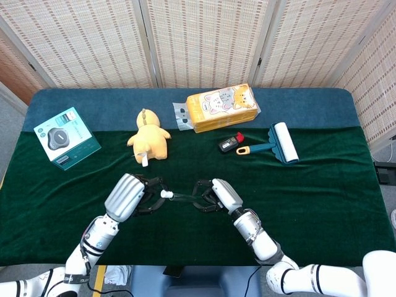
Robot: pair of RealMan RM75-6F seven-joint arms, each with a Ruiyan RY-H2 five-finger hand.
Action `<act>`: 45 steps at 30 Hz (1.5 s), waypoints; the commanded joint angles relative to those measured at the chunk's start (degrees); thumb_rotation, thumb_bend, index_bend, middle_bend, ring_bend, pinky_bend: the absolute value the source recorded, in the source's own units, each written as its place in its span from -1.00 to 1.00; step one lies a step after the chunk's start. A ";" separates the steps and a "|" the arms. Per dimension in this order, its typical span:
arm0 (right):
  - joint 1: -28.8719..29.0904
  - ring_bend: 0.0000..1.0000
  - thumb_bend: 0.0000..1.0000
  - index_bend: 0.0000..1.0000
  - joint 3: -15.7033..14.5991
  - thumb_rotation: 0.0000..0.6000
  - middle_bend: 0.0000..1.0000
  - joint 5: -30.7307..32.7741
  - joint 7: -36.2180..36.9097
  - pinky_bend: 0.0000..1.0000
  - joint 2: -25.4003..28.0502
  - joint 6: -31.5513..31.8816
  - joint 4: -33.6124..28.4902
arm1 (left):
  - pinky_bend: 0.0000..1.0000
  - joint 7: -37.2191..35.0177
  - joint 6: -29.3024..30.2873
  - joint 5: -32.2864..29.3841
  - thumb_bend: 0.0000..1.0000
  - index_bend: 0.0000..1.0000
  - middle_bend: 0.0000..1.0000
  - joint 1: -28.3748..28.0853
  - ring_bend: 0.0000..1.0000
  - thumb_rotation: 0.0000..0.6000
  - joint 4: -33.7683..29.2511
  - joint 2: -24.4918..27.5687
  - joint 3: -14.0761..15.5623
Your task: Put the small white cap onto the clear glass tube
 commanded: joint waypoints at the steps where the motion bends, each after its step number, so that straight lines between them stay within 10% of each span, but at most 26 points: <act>1: -0.01 0.77 0.44 0.56 -0.03 1.00 0.99 -0.13 -0.13 1.00 -0.01 0.21 -0.10 | 0.53 0.00 0.05 0.00 -0.01 0.23 1.00 0.07 0.71 1.00 -0.09 -0.04 0.06; 45: 0.97 0.77 0.44 0.56 0.43 1.00 0.99 0.35 -0.96 1.00 -1.22 0.49 0.35 | 0.53 -0.36 -0.01 0.08 -0.01 0.23 1.00 0.59 0.71 1.00 -0.93 0.35 0.49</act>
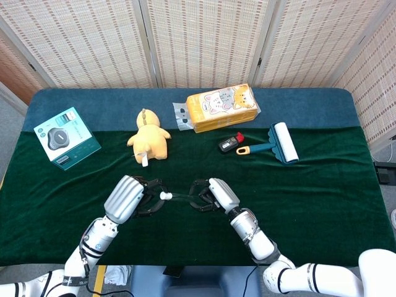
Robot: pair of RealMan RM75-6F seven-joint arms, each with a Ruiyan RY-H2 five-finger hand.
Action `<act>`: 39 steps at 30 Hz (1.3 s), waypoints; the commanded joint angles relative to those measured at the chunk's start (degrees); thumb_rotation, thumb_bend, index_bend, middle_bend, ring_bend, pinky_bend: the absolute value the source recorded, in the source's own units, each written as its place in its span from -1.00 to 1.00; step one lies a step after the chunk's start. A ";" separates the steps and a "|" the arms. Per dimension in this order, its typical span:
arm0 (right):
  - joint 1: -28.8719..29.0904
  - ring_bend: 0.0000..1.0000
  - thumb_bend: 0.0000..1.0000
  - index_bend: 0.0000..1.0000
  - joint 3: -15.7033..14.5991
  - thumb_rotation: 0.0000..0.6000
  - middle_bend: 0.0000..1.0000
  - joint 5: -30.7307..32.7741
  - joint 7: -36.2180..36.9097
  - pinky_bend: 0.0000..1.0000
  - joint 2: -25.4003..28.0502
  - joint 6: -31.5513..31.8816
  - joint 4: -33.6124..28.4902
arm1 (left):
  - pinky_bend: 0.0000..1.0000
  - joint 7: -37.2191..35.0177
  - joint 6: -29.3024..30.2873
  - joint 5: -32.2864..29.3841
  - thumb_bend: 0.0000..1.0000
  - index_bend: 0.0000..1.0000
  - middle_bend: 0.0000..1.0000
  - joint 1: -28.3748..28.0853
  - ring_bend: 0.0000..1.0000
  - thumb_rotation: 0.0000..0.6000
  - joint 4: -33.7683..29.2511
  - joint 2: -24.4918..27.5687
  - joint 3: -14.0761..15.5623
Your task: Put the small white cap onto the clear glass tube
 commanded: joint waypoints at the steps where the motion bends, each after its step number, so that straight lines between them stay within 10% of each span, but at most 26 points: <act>1: 0.00 0.77 0.45 0.56 -0.01 1.00 0.99 -0.07 -0.02 1.00 -0.05 0.08 -0.09 | 0.53 -0.02 0.01 0.05 -0.01 0.23 1.00 0.05 0.71 1.00 -0.04 0.02 0.06; 39: -0.30 0.77 0.44 0.56 -0.13 1.00 0.99 -0.77 0.51 1.00 0.14 0.92 -0.18 | 0.53 -1.10 0.28 0.35 -0.01 0.23 1.00 0.58 0.71 1.00 0.66 0.21 0.32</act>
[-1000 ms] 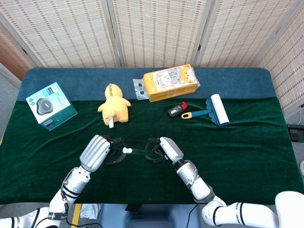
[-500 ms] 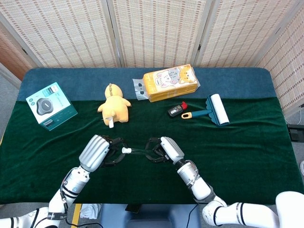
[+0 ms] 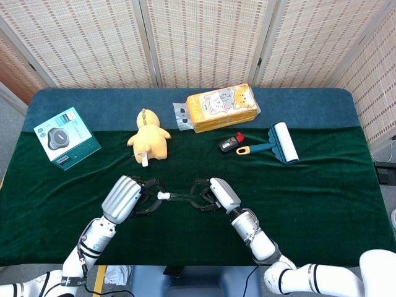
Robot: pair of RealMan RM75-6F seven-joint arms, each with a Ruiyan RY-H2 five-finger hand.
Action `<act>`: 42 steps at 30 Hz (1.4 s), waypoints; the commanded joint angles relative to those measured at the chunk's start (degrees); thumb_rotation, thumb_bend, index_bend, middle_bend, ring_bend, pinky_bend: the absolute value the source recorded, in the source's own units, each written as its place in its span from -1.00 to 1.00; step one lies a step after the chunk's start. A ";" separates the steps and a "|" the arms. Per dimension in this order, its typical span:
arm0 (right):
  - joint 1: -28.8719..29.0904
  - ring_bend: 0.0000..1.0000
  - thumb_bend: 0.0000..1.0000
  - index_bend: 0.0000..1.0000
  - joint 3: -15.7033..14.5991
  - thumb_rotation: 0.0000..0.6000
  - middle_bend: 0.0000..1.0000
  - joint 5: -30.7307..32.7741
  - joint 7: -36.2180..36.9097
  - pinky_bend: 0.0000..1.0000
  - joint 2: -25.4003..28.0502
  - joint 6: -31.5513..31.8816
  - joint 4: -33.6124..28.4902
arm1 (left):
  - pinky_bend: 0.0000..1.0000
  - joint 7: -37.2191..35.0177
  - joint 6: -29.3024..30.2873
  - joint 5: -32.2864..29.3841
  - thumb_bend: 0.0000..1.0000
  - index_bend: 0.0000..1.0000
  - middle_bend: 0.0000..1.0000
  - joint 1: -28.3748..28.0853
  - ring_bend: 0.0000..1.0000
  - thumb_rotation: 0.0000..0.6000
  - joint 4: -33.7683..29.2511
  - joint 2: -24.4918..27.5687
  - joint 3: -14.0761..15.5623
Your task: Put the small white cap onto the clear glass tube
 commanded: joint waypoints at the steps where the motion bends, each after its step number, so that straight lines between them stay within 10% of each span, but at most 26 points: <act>1: 0.03 0.77 0.44 0.56 0.08 1.00 0.99 0.06 -0.08 1.00 -0.02 0.03 -0.01 | 0.53 -0.05 -0.05 0.07 -0.01 0.23 1.00 -0.01 0.71 1.00 -0.04 -0.05 0.07; 37: 1.45 0.77 0.44 0.56 1.04 1.00 0.99 0.94 -1.55 1.00 -1.57 -0.25 -0.49 | 0.53 1.01 -0.98 -0.49 -0.01 0.23 1.00 -0.59 0.71 1.00 0.10 -1.21 -0.05; 42: 1.35 0.77 0.44 0.56 0.89 1.00 0.99 1.36 -1.93 1.00 -1.27 -0.40 -0.44 | 0.53 1.37 -2.15 -1.34 -0.04 -0.51 1.00 -0.74 0.69 1.00 -0.28 -0.17 0.17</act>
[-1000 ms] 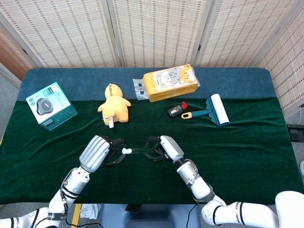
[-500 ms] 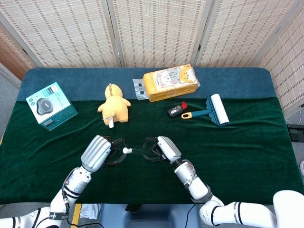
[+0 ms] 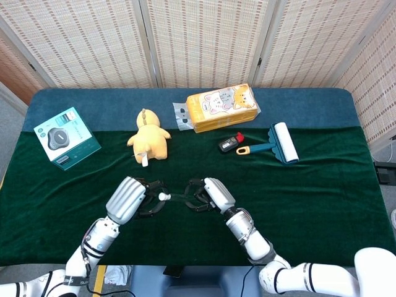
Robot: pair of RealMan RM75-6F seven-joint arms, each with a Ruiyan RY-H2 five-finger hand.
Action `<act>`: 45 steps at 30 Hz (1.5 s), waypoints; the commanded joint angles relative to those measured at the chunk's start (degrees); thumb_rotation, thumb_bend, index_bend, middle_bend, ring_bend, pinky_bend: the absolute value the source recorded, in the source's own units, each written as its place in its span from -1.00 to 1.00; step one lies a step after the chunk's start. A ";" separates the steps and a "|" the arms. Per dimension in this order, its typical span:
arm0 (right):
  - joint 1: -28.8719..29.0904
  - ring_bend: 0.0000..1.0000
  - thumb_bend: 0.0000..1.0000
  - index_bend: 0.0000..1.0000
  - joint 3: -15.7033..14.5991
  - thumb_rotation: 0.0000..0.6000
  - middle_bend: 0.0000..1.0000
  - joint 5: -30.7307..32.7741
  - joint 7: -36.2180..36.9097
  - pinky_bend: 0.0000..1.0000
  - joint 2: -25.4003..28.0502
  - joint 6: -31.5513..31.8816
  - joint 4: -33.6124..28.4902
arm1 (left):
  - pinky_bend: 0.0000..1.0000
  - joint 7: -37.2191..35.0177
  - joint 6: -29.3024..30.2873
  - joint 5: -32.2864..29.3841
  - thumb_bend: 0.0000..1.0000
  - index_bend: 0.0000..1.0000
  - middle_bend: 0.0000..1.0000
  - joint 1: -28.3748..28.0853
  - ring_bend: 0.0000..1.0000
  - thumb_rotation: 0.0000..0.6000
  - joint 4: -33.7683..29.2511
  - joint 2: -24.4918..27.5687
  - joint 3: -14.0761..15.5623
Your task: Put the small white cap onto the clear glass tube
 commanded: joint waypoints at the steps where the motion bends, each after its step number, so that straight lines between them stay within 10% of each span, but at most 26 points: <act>1: -0.07 0.77 0.44 0.56 -0.13 1.00 0.99 0.16 -0.34 1.00 0.26 -0.07 -0.06 | 0.53 0.10 -0.37 -0.37 -0.06 -0.64 1.00 -0.05 0.68 1.00 -0.20 0.42 0.06; 12: -0.23 0.77 0.46 0.56 -1.52 1.00 0.99 1.97 -8.32 1.00 5.56 -0.93 -1.37 | 0.48 0.58 -1.73 -2.47 -0.28 -1.00 0.65 0.63 0.30 1.00 0.22 3.32 0.86; 23: 0.22 0.77 0.46 0.54 -4.65 1.00 0.99 4.85 -21.30 1.00 4.37 0.07 6.60 | -0.25 -0.93 -1.18 -5.00 -0.29 -1.00 -0.03 3.07 -0.36 1.00 5.22 5.56 2.02; 45: -2.38 0.75 0.46 -0.44 -6.71 1.00 0.97 3.05 -25.91 1.00 2.84 3.63 9.00 | -0.61 -2.97 -1.73 -8.58 -0.29 -0.98 -0.26 6.57 -0.60 1.00 8.22 8.63 3.64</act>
